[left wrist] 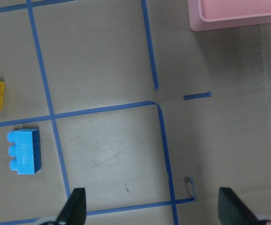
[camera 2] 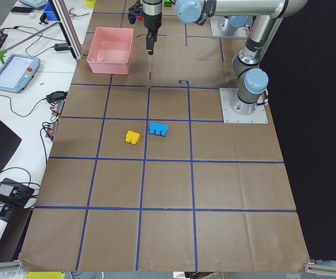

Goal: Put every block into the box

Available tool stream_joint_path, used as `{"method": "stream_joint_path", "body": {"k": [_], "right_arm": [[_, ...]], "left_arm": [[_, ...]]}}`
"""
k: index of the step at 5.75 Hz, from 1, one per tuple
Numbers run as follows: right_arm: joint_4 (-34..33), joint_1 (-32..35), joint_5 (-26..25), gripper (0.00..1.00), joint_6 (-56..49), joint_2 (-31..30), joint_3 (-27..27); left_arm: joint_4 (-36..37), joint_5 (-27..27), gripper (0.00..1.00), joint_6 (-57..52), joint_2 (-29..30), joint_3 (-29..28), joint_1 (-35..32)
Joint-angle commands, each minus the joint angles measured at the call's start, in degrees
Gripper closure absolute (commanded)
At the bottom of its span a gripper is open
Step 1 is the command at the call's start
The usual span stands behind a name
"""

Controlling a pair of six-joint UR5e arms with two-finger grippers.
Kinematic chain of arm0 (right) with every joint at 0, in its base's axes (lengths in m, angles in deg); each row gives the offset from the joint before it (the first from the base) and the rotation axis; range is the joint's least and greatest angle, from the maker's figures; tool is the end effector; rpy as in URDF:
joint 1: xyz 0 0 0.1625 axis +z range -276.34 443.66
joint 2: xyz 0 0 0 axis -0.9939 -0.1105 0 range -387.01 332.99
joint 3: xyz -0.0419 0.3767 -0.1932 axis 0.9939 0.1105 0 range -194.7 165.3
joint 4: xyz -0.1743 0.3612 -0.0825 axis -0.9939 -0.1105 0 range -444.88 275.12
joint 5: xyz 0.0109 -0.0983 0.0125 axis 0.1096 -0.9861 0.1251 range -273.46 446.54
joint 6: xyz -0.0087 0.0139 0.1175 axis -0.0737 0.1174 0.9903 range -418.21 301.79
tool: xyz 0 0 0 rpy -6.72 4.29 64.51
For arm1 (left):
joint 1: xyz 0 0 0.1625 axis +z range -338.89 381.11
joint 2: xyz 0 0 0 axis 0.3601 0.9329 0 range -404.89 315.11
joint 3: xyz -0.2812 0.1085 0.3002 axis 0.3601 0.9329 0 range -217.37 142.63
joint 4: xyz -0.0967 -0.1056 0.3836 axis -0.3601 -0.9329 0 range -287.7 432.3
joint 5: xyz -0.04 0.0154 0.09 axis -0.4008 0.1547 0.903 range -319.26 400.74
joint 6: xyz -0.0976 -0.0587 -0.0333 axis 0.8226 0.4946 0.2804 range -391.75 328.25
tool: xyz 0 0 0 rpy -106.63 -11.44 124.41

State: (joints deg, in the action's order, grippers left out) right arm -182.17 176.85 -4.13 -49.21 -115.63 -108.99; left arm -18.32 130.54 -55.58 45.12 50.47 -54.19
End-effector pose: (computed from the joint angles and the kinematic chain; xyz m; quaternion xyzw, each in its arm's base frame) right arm 0.1595 -0.4904 0.4338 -0.0506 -0.9986 0.0148 0.0044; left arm -0.0052 -0.5076 0.4866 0.0796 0.9967 -0.0132 0.0028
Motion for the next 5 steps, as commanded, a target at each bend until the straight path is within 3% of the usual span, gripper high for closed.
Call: {"method": "stream_joint_path", "body": {"k": [1,3,5], "right_arm": [[0.35,-1.78,-1.07,0.00,-1.78,0.02,-0.19],[-0.18,-15.51,-0.47,0.00,-22.25,-1.99,-0.19],[-0.36,-29.32,-0.03,0.00,-38.09,-1.57,-0.98]], "left_arm": [[-0.27,0.28,0.01,-16.16,-0.27,1.10,13.71],[1.31,-0.06,0.01,-27.46,-2.46,7.84,23.41],[16.19,-0.41,0.01,-26.80,-0.82,16.97,23.44]]}}
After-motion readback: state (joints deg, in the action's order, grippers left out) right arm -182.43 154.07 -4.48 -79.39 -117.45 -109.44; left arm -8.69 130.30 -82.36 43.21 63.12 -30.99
